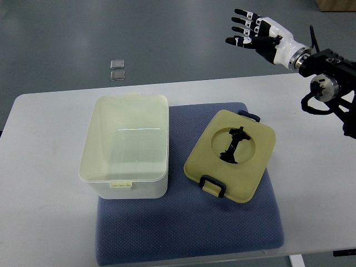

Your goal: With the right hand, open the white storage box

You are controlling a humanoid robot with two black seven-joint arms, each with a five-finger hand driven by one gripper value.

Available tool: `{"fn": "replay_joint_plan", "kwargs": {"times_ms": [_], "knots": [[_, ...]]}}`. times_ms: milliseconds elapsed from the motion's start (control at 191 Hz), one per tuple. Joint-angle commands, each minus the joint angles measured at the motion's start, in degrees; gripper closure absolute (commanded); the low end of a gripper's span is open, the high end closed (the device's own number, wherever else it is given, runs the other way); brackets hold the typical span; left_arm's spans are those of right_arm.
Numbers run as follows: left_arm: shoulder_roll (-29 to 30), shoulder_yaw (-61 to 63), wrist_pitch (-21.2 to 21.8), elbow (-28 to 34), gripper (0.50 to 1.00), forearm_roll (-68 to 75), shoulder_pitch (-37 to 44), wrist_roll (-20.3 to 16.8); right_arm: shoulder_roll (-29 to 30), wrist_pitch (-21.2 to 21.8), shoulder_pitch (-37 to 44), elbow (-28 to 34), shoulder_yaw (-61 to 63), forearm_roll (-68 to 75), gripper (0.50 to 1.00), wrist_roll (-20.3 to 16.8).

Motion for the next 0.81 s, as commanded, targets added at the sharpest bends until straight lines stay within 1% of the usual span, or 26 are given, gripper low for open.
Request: {"fn": "replay_joint_plan", "kwargs": {"times_ms": [0,89,199,393,807], "knots": [[0.0,0.0,0.0,0.0,0.5,0.0,0.0,0.0,2.4,0.0,-2.1,-1.1,0.4,7.4,0.572,-3.1],[0.0,0.0,0.0,0.0,0.5,0.0,0.0,0.0,3.5,0.0,-3.7,-1.8,0.5,13.8,0.572,-5.2],[0.0,0.0,0.1,0.0,0.5,0.0,0.0,0.0,4.0,0.0,-4.9,-1.8,0.4,18.3,0.572,-6.2],[0.0,0.0,0.0,0.0,0.5,0.0,0.0,0.0,4.3,-0.2,-5.7,-1.7,0.4,17.8,0.568,-5.5],[0.0,0.0,0.0,0.0,0.5,0.0,0.0,0.0,4.2,-0.1,-6.9,-1.4,0.6,18.4,0.568,-5.4]]}}
